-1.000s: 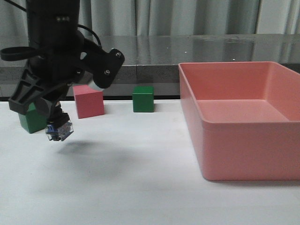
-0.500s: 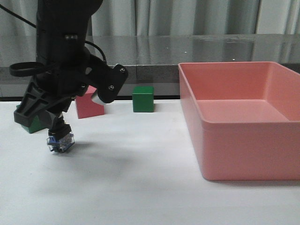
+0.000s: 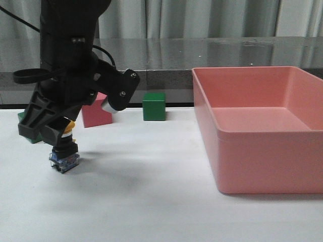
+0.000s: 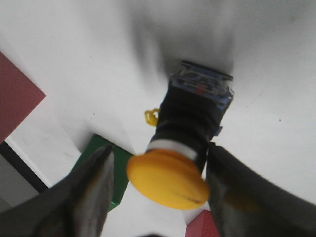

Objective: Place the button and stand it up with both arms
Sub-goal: 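Lower the button base-down onto the table with the left gripper, then open the left gripper and raise it away from the standing button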

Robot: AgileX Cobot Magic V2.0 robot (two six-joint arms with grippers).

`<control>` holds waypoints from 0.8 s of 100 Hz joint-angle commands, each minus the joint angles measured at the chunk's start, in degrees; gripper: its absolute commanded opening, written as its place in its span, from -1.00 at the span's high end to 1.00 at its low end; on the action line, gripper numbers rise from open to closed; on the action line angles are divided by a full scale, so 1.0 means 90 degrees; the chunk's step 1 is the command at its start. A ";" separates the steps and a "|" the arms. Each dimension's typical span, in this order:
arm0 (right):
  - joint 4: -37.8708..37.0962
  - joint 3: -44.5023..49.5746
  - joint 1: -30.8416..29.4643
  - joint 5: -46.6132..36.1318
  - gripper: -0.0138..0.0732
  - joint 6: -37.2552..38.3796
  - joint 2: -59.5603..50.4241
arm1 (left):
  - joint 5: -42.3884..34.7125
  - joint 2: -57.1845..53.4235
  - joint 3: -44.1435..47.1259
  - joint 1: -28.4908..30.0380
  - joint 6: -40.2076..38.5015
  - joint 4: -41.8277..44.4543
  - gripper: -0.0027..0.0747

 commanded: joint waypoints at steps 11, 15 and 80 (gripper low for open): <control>0.0108 -0.0164 -0.0029 -0.0382 0.84 -0.0014 -0.0015 | -0.0037 -0.0350 -0.0169 -0.0042 -0.0080 0.0157 -0.32; 0.0108 -0.0164 -0.0029 -0.0382 0.84 -0.0014 -0.0015 | -0.0025 -0.0377 -0.0169 -0.0042 -0.0080 0.0157 -0.32; 0.0108 -0.0164 -0.0029 -0.0382 0.84 -0.0014 -0.0015 | 0.1384 -0.2846 -0.0169 0.0152 -0.2232 -0.0518 0.48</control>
